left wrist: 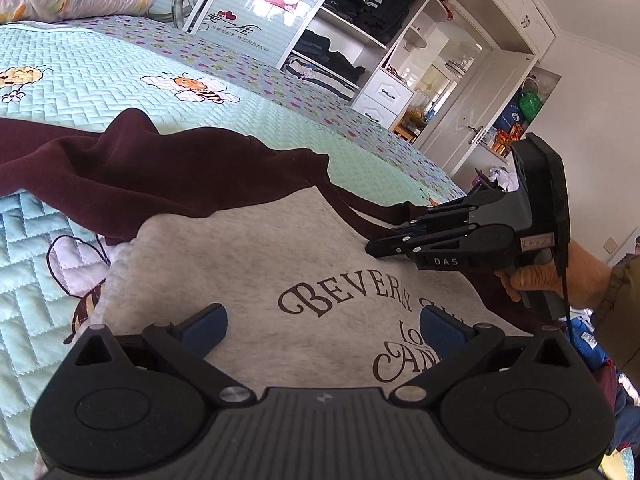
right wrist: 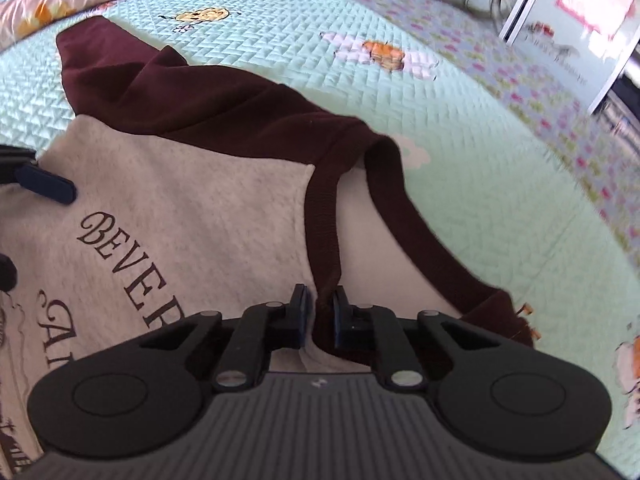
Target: Fold clothes
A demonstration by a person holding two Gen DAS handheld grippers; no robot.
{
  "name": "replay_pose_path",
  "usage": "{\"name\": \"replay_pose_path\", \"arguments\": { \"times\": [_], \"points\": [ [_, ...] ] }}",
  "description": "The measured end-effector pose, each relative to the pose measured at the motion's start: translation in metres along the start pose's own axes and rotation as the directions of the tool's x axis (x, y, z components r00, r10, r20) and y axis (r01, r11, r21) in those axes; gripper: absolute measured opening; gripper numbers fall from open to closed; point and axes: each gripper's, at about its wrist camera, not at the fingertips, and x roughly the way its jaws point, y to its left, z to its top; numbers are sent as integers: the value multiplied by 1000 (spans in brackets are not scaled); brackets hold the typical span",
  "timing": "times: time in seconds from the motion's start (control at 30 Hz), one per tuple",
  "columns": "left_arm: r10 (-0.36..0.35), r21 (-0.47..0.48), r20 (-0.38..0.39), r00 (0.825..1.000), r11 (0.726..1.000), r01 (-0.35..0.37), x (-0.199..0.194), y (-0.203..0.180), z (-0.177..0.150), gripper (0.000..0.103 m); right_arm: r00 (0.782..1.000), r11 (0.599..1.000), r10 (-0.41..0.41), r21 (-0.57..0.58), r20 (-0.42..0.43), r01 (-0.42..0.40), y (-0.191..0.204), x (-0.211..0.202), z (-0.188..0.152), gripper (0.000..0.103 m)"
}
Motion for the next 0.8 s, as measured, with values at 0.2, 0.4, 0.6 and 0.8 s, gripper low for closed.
{"name": "replay_pose_path", "arguments": {
  "times": [0.2,0.4,0.6,0.8],
  "points": [
    [30,-5,16,999,1000,-30,-2,3,2,102,991,992,-126,18,37,125,-9,18,3,13],
    [37,-10,16,999,999,-37,-4,5,2,102,982,975,-173,156,81,159,-28,19,-8,65],
    [45,-14,18,999,999,-44,-4,5,2,102,964,925,-209,352,164,141,-42,-9,-7,74],
    [29,-60,24,999,998,-28,-10,10,5,102,974,911,24,395,227,-115,-27,9,29,71]
  ]
}}
